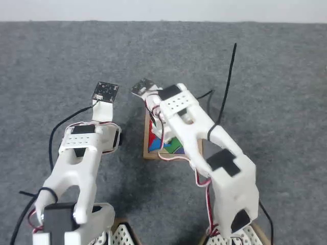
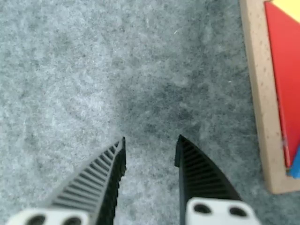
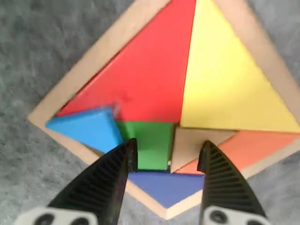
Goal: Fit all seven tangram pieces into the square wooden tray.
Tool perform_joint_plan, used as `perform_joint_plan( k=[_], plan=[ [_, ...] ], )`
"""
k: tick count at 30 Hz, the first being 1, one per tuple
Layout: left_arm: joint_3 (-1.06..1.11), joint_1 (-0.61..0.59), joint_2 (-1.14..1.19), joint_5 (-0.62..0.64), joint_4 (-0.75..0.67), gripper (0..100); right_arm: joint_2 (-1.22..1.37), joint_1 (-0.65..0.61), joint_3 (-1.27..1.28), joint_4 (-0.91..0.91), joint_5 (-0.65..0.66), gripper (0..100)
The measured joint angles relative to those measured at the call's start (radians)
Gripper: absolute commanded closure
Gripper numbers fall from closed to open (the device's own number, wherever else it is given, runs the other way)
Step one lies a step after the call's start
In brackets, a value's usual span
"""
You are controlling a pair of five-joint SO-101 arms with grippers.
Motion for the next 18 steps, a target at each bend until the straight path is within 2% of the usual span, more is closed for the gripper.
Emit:
perform_joint_plan(
  k=[6,18],
  plan=[
    [0.000,0.000,0.000,0.000,0.000,84,-0.072,-0.066,0.110,-0.046,-0.032,78.6],
    [0.000,0.000,0.000,0.000,0.000,84,-0.087,-0.071,0.100,-0.048,-0.043,78.6]
  ],
)
